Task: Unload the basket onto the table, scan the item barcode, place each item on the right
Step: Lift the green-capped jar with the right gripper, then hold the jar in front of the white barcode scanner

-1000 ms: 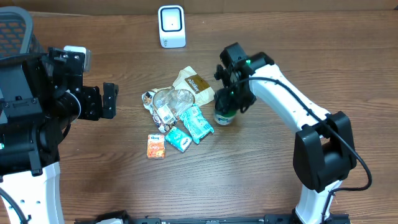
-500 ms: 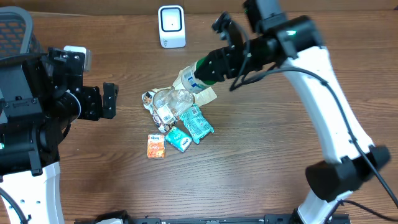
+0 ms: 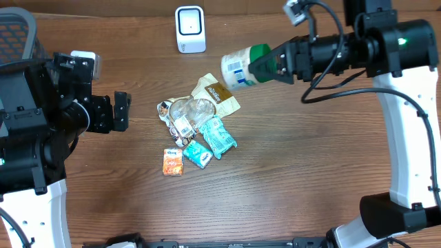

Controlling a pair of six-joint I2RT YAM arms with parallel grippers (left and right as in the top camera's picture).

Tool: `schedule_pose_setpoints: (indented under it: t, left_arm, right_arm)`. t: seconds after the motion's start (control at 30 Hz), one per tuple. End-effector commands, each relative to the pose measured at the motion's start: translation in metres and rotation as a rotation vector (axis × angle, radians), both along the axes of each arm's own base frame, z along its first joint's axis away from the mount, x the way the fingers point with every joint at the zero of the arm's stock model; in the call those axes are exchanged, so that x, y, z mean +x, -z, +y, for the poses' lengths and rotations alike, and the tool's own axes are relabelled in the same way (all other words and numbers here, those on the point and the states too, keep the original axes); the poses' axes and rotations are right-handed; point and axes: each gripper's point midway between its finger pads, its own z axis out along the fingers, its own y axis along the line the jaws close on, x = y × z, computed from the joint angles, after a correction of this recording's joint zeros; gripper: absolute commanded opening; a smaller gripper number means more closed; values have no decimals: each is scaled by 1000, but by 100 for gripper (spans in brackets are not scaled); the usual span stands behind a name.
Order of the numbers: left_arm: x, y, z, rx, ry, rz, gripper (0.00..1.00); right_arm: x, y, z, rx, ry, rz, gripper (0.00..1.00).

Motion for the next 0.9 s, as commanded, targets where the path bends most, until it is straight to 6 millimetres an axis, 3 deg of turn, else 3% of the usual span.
schedule_pose_setpoints:
  t: [0.0, 0.23, 0.5, 0.87]
  left_arm:
    - [2, -7, -1, 10, 23, -20, 100]
    - [2, -7, -1, 10, 23, -20, 99]
    - [2, -7, -1, 10, 23, -20, 100]
    - [2, -7, -1, 10, 23, -20, 100]
  right_arm:
    - [-17, -28, 0, 73, -42, -58, 33]
    - [-11, -16, -2, 5, -5, -57, 33]
    - [-1, 16, 8, -164, 27, -66, 33]
    - [27, 101, 33, -487, 71, 11, 32]
